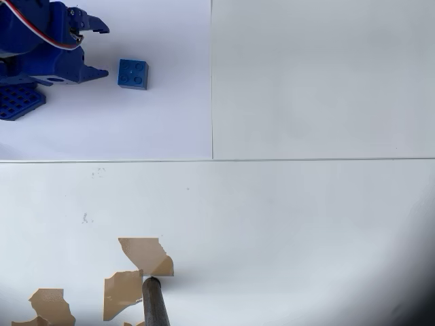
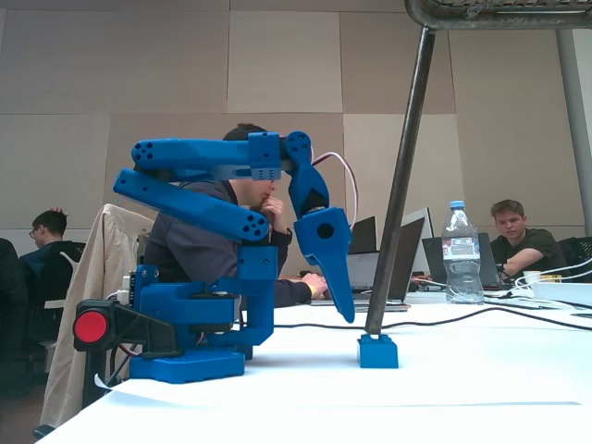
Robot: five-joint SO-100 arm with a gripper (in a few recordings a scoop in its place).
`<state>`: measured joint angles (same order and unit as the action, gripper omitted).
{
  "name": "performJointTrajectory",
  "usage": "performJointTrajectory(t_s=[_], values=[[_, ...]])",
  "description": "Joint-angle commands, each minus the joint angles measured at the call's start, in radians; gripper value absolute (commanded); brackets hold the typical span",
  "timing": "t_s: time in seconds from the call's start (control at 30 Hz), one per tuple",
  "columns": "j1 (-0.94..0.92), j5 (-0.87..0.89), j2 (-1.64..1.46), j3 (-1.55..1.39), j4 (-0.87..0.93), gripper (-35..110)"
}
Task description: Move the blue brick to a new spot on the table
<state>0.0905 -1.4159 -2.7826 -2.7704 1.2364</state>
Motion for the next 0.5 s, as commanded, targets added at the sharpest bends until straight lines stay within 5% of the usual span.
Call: performJointTrajectory(t_s=[0.0, 0.47], values=[[-0.066, -0.112, 0.092, 0.071, -0.106, 34], [-0.101, -0.141, 0.433, 0.061, -0.396, 25]])
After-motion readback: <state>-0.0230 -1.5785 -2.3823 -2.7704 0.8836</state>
